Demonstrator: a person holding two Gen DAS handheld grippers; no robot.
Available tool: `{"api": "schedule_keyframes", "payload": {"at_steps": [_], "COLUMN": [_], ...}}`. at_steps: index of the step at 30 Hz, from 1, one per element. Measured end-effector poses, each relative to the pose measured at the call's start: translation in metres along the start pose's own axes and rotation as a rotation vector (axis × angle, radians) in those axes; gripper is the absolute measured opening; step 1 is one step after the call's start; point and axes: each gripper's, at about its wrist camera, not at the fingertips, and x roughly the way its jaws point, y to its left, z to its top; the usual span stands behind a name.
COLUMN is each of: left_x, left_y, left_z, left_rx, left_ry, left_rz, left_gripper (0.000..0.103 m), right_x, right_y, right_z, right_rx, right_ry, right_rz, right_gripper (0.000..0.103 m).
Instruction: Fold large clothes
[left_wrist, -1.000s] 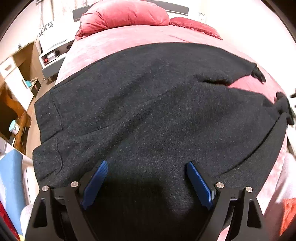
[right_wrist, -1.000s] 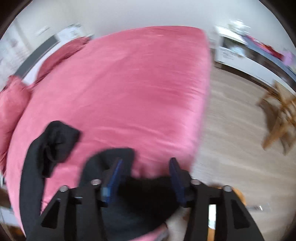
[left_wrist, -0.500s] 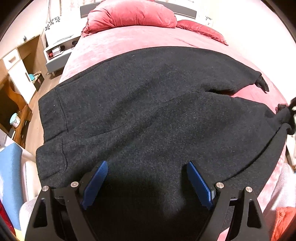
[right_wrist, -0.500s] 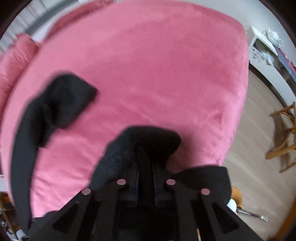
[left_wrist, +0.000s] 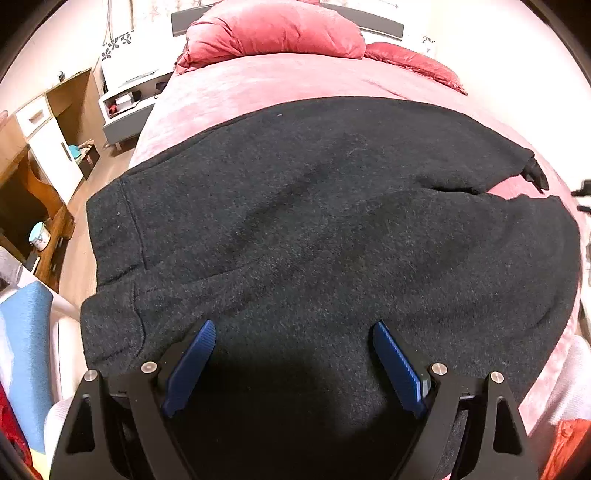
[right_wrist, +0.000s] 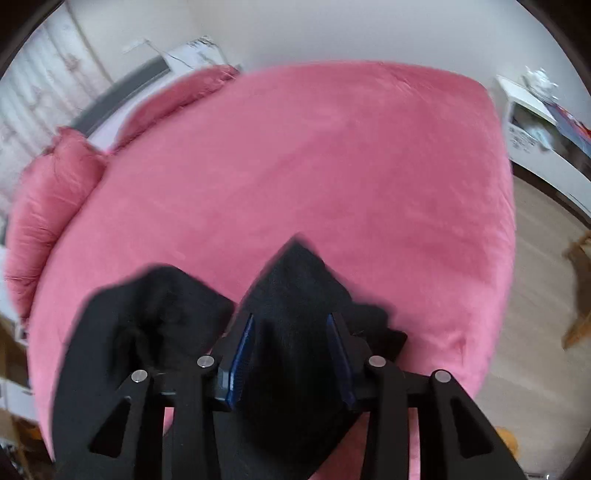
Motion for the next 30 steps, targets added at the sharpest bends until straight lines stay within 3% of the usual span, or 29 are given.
{"api": "schedule_keyframes", "payload": {"at_steps": [3, 6, 9, 12, 16, 19, 21, 22, 23, 26, 28, 30], "left_x": [-0.002, -0.008, -0.011, -0.004, -0.002, -0.001, 0.0, -0.001, -0.001, 0.001, 0.001, 0.002], "left_y": [0.005, 0.015, 0.024, 0.042, 0.069, 0.07, 0.061, 0.054, 0.048, 0.042, 0.048, 0.048], "left_z": [0.001, 0.004, 0.008, 0.014, 0.014, 0.011, 0.008, 0.006, 0.005, 0.006, 0.008, 0.008], "left_rx": [-0.023, -0.067, -0.096, -0.138, -0.257, -0.253, -0.213, -0.192, -0.18, -0.163, -0.173, -0.179], "left_ry": [-0.02, -0.059, -0.09, -0.07, -0.038, -0.031, -0.022, -0.018, -0.015, -0.015, -0.015, -0.02], "left_rz": [0.003, 0.011, 0.042, 0.116, 0.098, 0.102, 0.135, 0.153, 0.163, 0.165, 0.155, 0.151], "left_gripper": [0.088, 0.088, 0.088, 0.088, 0.088, 0.09, 0.09, 0.092, 0.092, 0.093, 0.095, 0.096], "right_x": [-0.026, -0.026, -0.024, -0.002, 0.029, 0.052, 0.058, 0.056, 0.054, 0.009, -0.021, -0.023], "right_y": [-0.032, -0.069, -0.105, -0.11, -0.1, -0.088, -0.077, -0.071, -0.062, -0.047, -0.054, -0.082], "right_z": [-0.015, -0.038, -0.049, -0.056, -0.059, -0.057, -0.053, -0.05, -0.046, -0.035, -0.032, -0.036], "right_rx": [0.084, 0.23, 0.326, 0.261, 0.306, 0.382, 0.386, 0.347, 0.291, 0.153, 0.135, 0.239], "right_ry": [-0.12, -0.2, -0.108, 0.018, 0.044, 0.052, 0.044, 0.046, 0.055, -0.062, -0.134, -0.073], "right_rz": [0.096, 0.104, 0.061, 0.047, 0.13, 0.167, 0.148, 0.129, 0.114, 0.062, -0.019, -0.08], "right_gripper": [0.043, 0.045, 0.046, 0.031, 0.03, 0.03, 0.03, 0.01, 0.006, 0.005, 0.005, 0.005]}}
